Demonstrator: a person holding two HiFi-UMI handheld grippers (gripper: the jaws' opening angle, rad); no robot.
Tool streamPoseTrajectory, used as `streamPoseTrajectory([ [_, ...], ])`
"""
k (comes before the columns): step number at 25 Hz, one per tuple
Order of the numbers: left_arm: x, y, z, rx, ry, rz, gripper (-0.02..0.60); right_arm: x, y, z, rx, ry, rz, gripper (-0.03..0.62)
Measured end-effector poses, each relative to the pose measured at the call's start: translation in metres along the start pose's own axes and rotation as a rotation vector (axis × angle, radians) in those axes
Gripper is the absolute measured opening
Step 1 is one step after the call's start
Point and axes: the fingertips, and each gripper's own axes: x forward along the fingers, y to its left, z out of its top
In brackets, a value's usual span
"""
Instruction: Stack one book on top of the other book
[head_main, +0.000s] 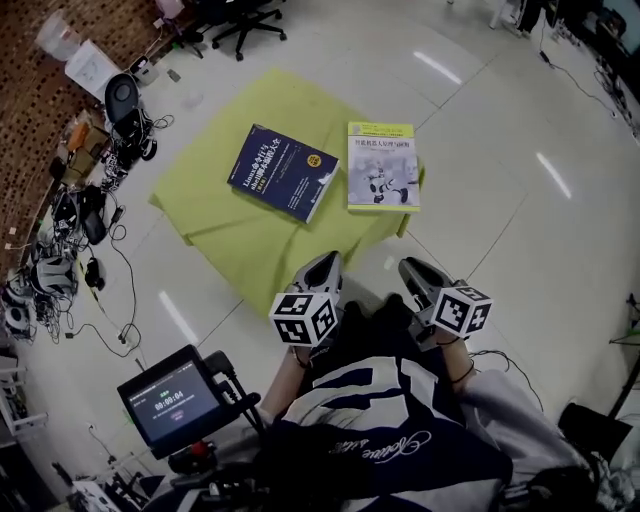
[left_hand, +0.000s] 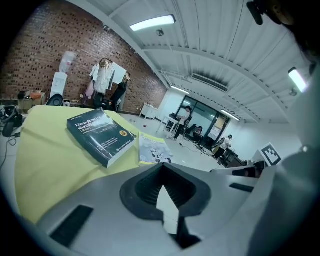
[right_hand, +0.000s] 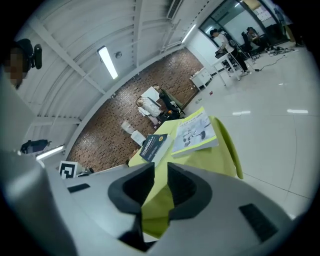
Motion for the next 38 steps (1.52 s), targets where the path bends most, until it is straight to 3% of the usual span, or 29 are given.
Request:
streamPoseTrajectory([
  [5, 0.016, 0.015, 0.007, -0.044, -0.002, 0.033, 0.003, 0.016, -0.034, 0.028, 0.009, 0.014, -0.051, 0.160],
  [15, 0.077, 0.040, 0.028, -0.081, -0.036, 0.167, 0.003, 0.095, -0.144, 0.074, -0.009, 0.158, -0.078, 0.242],
  [21, 0.091, 0.037, 0.045, -0.099, -0.014, 0.243, 0.003, 0.131, -0.171, 0.087, 0.020, 0.284, -0.060, 0.278],
  [26, 0.100, 0.037, 0.045, -0.111, 0.004, 0.303, 0.003, 0.151, -0.185, 0.068, 0.046, 0.389, -0.023, 0.279],
  [29, 0.104, 0.037, 0.043, -0.119, 0.014, 0.327, 0.003, 0.155, -0.186, 0.062, 0.184, 0.398, 0.045, 0.279],
  [32, 0.110, 0.039, 0.042, -0.124, 0.022, 0.347, 0.003, 0.159, -0.175, 0.053, 0.370, 0.428, 0.169, 0.266],
  [34, 0.115, 0.040, 0.043, -0.122, 0.022, 0.353, 0.003, 0.160, -0.165, 0.051, 0.421, 0.448, 0.231, 0.161],
  [36, 0.118, 0.039, 0.046, -0.119, 0.019, 0.357, 0.003, 0.158, -0.156, 0.056, 0.395, 0.454, 0.257, 0.098],
  [38, 0.119, 0.039, 0.046, -0.119, 0.019, 0.362, 0.003, 0.153, -0.146, 0.064, 0.397, 0.451, 0.276, 0.089],
])
